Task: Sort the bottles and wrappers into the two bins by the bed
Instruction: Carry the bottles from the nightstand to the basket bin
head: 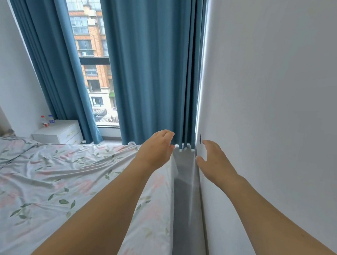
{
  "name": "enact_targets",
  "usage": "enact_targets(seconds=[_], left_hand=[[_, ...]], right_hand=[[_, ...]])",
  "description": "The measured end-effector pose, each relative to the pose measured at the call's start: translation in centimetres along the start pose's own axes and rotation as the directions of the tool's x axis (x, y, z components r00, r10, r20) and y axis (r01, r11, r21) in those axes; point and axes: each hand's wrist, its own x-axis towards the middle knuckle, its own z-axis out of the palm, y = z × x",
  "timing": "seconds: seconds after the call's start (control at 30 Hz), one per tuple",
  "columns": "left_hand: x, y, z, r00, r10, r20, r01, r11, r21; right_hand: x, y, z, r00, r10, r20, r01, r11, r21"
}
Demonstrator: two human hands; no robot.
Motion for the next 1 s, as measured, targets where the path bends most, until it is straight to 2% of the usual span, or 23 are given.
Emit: enact_targets(seconds=[0.2,0.63,1.0], left_hand=[[8.3,-2.5,4.8,0.999,-0.033,0.024,0.033,0.999,0.007],[36.1,-12.0,17.4,0.99,-0.135,0.039,0.137,0.99,-0.039],[45.4,-17.6,19.9,0.987,-0.142,0.07,0.141,0.99,0.017]], right_hand=[[9.0,3.7,0.3,1.0,-0.004,0.013,0.004,1.0,-0.022],[38.9,10.6,2.1,0.997,0.007,0.078,0.002,0.993,-0.12],[50.4,12.8,2.1,0.997,0.003,0.074,0.004,0.995,-0.104]])
